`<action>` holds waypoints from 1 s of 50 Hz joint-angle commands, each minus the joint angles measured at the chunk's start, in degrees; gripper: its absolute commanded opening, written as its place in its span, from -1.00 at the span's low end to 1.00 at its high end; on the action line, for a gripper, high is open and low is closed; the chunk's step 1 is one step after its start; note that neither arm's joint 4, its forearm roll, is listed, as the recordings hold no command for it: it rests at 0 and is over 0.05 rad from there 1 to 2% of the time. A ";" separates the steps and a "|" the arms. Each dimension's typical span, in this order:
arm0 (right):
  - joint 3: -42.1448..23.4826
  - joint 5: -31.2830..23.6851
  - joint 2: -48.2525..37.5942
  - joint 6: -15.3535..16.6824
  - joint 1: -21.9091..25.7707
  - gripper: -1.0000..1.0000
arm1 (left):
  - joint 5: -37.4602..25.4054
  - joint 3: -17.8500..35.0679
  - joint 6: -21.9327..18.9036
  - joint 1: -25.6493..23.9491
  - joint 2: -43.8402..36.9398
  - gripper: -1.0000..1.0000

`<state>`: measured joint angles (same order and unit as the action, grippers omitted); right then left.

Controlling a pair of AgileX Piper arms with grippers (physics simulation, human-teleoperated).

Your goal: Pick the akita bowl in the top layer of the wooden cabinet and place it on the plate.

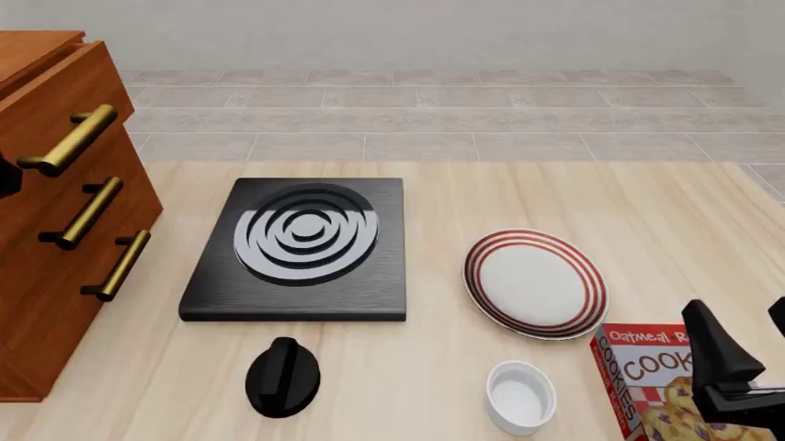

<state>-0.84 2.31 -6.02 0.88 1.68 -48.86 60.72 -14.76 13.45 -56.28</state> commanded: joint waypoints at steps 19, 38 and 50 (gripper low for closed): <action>0.03 1.09 -0.78 -0.22 -0.29 1.00 | -4.76 -2.55 1.20 -5.77 -4.65 1.00; -0.21 -2.83 3.08 -0.43 -0.44 1.00 | -5.99 -1.38 2.83 -9.20 -6.07 1.00; -0.21 -2.48 2.76 -0.59 -0.46 1.00 | -6.39 -0.98 5.08 -12.00 -7.35 1.00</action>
<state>-1.02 0.07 -3.52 0.41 1.25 -53.95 63.66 -9.68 5.51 -58.54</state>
